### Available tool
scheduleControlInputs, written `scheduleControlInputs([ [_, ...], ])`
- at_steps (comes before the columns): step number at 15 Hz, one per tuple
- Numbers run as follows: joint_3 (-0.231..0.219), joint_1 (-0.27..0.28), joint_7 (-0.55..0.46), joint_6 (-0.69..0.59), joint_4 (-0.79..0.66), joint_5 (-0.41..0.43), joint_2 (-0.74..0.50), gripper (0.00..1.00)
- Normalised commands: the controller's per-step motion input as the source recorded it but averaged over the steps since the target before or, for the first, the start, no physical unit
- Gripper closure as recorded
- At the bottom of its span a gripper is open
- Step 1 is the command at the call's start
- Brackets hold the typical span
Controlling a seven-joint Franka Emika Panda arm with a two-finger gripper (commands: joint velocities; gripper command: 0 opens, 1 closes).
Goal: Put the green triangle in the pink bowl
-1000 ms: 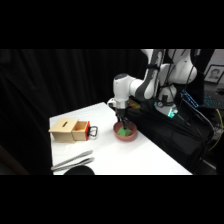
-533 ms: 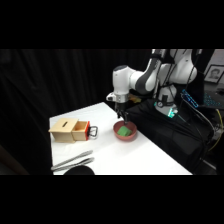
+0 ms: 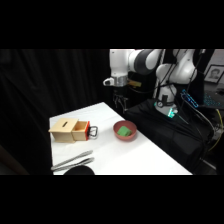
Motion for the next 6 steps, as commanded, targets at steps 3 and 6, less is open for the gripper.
scheduleControlInputs([
  [3,-0.048,-0.053,-0.13,-0.36,0.22,-0.018,-0.17,0.0],
  [6,-0.036,-0.032,-0.15,-0.28,0.2,0.002,-0.05,0.0],
])
